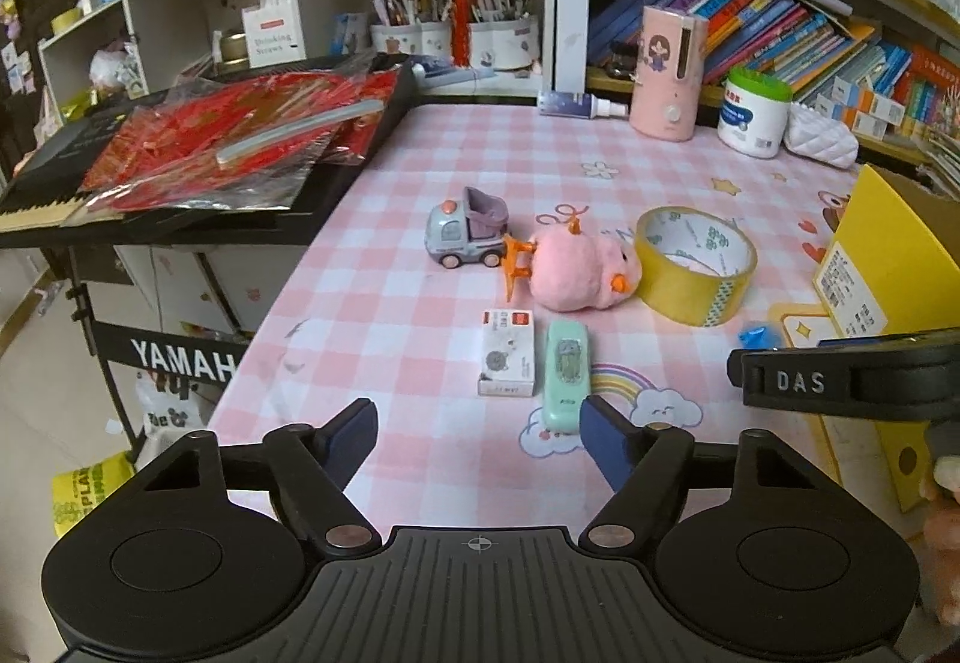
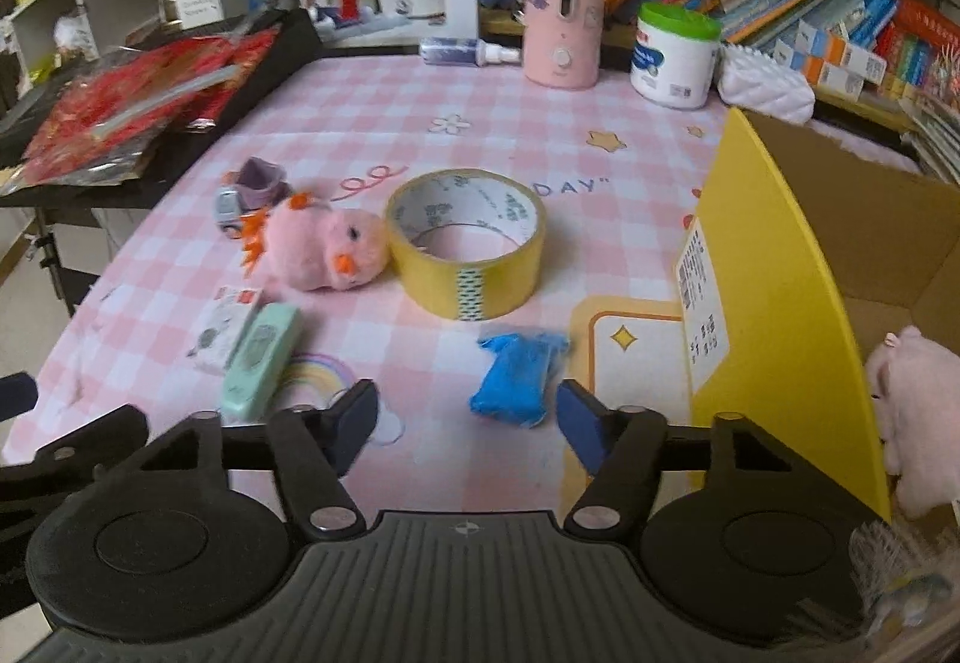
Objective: Organize objects
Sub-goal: 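Grasp the mint-green lighter with the left tool while the right grasps the blue toy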
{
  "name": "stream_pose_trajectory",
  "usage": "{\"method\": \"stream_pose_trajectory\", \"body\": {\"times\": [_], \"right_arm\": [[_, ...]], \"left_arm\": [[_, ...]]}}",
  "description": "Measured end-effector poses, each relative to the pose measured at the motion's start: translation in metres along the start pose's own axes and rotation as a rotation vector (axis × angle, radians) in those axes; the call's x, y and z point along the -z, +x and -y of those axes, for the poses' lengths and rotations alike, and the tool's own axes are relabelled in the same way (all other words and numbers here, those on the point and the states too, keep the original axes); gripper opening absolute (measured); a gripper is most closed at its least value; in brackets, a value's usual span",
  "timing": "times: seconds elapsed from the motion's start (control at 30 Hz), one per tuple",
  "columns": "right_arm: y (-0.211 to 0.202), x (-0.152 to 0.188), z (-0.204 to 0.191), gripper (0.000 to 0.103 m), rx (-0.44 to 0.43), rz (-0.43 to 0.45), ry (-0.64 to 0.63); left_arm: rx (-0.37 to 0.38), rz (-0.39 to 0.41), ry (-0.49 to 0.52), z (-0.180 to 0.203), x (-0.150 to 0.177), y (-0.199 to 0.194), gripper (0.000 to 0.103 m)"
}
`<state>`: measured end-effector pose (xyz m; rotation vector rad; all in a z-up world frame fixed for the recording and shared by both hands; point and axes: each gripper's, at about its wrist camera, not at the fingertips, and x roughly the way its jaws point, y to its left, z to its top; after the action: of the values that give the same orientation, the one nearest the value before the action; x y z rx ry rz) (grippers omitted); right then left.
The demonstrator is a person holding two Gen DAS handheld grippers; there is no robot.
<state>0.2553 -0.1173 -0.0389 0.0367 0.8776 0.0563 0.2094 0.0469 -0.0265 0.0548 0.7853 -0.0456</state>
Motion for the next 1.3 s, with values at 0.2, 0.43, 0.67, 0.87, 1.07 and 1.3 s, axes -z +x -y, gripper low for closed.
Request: {"method": "stream_pose_trajectory", "body": {"times": [0.2,0.43,0.67,0.87,1.07,1.3], "right_arm": [[0.025,-0.008,0.006,0.049,0.006,-0.051,0.007],[0.043,-0.014,0.02,0.029,0.009,-0.091,0.036],[0.046,-0.017,0.025,0.026,-0.011,-0.091,0.026],[0.048,-0.017,0.025,0.026,-0.016,-0.093,-0.003],[0.05,-0.018,0.023,0.026,-0.015,-0.094,-0.016],[0.04,-0.019,0.022,0.025,-0.041,-0.062,-0.006]], "left_arm": [[0.04,-0.031,0.057,0.014,-0.008,0.02,0.055],[0.077,-0.062,0.139,0.033,-0.018,0.047,0.038],[0.1,-0.092,0.155,0.043,-0.027,0.069,0.029],[0.098,-0.145,0.125,0.041,-0.027,0.085,0.024],[0.114,-0.145,0.084,0.036,-0.027,0.092,0.023],[0.152,-0.1,0.019,0.025,-0.032,0.067,0.023]]}}
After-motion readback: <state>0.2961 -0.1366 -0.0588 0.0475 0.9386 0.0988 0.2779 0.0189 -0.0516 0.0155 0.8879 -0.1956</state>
